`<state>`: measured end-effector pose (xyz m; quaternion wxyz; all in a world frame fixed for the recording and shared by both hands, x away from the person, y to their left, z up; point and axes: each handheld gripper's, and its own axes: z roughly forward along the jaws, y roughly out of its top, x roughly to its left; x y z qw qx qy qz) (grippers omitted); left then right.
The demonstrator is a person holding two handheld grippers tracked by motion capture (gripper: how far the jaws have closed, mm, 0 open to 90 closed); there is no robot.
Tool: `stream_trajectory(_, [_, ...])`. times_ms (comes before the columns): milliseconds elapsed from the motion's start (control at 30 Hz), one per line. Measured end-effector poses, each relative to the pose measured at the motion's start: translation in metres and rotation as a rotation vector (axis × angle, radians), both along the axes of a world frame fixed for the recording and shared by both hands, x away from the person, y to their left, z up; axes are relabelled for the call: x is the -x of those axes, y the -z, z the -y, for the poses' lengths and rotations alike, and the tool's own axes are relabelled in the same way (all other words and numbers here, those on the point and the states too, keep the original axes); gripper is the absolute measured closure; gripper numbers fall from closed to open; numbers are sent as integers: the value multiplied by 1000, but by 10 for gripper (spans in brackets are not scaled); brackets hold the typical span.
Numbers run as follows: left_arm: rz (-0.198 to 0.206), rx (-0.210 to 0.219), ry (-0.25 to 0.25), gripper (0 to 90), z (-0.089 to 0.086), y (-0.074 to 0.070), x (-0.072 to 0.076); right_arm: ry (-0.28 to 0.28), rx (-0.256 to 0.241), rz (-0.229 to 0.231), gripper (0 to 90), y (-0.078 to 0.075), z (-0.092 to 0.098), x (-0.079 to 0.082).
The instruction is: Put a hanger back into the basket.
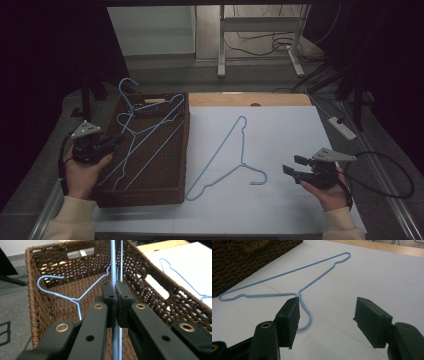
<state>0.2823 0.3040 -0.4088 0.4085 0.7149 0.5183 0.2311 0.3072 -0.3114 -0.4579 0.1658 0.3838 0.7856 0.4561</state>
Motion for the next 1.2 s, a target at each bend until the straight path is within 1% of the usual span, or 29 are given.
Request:
stream_trajectory(100, [-20,-12,4,874,2,4,-4,0,3,0,377,0,-1,0])
stream_trajectory(300, [-54,-35,17,874,11,13,-14,0,4,-1,377,1,-1,0])
stream_trajectory(500, [-102,-49,25,874,19,24,-26,-1,2,0,377,1,0,-1])
stream_trajectory(567, [-120,-59,27,873,22,29,-30,-1,0,1,377,1,0,0])
stream_trajectory(667, [-131,-72,27,873,24,31,-32,-1,2,0,377,1,0,0])
stream_trajectory(767, [-138,-65,17,873,23,32,-33,-1,0,0,377,1,0,-1])
stream_trajectory(867, [-174,-72,13,871,22,35,-34,-2,3,0,377,1,0,-1])
stream_trajectory(900, [-196,-81,11,870,21,38,-35,-3,3,0,377,1,-1,0])
stream_trajectory(933, [-196,-81,11,869,21,38,-35,-3,3,0,377,1,-1,0])
stream_trajectory(1000, [-224,-101,7,863,20,41,-37,-2,2,0,377,1,-1,0])
stream_trajectory(1033, [-225,-108,6,849,20,42,-37,-2,4,-1,377,1,-1,-1])
stream_trajectory(1067, [-214,-126,-5,823,20,43,-37,-1,4,-2,377,1,-1,-1])
stream_trajectory(1100, [-204,-141,-15,698,20,43,-37,-1,4,-1,377,1,-1,-1])
stream_trajectory(1133, [-192,-153,-20,698,20,43,-36,-1,4,-1,377,1,-1,-1])
stream_trajectory(1167, [-175,-157,-19,648,20,41,-36,-2,4,-2,377,1,-1,-1])
stream_trajectory(1200, [-161,-157,-19,552,20,40,-35,-2,5,-2,377,1,-1,-1])
